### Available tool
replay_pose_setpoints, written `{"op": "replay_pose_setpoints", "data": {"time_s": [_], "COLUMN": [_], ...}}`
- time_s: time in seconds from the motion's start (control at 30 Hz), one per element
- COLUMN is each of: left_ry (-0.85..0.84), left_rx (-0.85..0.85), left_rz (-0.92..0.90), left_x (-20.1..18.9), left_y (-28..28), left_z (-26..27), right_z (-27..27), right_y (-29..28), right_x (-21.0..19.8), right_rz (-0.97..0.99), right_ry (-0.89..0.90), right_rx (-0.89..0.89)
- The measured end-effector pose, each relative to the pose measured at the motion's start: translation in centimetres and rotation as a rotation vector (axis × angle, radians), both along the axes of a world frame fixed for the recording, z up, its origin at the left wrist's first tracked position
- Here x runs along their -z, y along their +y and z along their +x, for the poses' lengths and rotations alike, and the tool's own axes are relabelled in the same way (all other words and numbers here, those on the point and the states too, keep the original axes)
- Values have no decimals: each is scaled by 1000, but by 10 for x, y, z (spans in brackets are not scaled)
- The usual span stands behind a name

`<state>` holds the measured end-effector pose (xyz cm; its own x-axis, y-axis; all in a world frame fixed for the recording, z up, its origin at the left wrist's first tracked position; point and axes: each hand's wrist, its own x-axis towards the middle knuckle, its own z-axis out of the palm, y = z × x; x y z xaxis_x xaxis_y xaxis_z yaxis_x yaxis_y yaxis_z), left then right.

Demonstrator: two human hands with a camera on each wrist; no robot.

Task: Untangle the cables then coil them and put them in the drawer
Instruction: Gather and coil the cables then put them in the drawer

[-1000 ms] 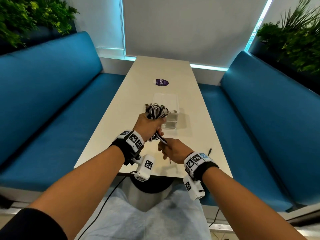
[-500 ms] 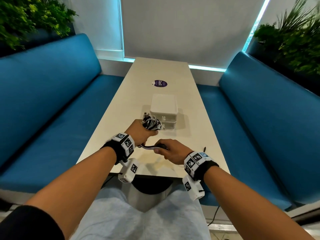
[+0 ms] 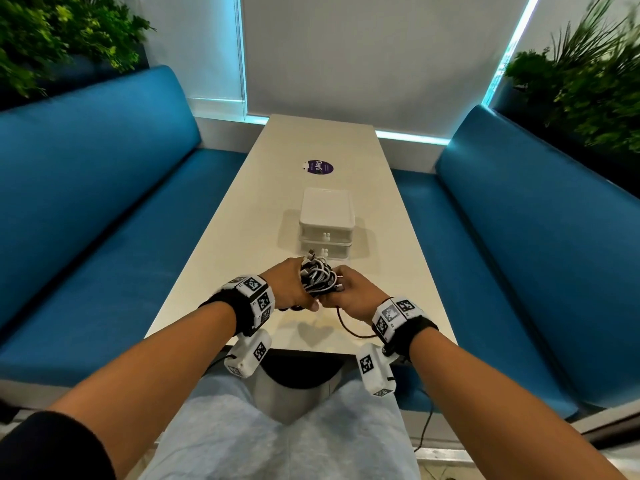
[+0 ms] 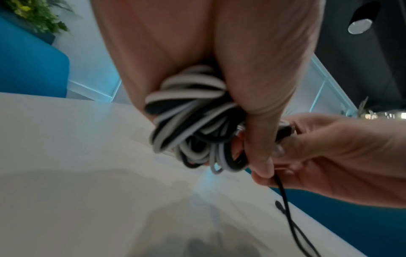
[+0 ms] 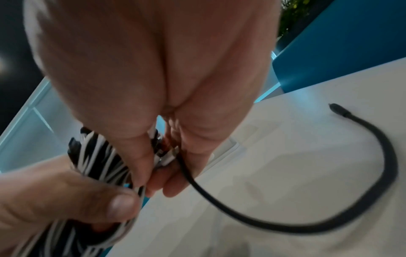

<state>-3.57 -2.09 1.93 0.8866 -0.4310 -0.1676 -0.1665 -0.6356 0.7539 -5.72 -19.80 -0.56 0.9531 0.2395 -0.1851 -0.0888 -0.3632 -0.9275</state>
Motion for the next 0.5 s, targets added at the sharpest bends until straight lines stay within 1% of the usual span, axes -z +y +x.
{"op": "replay_pose_setpoints", "data": {"time_s": [0.13, 0.2, 0.27, 0.33, 0.37, 0.43, 0.5], "left_ry": [-95, -129, -157, -183, -195, -183, -119], "left_rx": [-57, -104, -138, -177, -190, -208, -219], "left_rz": [107, 150, 163, 131, 109, 67, -1], "left_x": [2, 0, -2, -1, -2, -3, -3], "left_y": [-2, -2, -2, -3, -3, -2, 0], "left_z": [5, 6, 6, 6, 7, 8, 8], "right_z": [0, 3, 8, 12, 14, 14, 12], "right_y": [9, 13, 16, 17, 17, 19, 17], "right_x": [-3, -7, -7, -5, -1, -1, 0], "right_rz": [144, 115, 39, -68, -81, 28, 102], "right_ry": [16, -25, -68, -128, -145, -119, -90], "right_rx": [39, 39, 55, 92, 125, 202, 247]}}
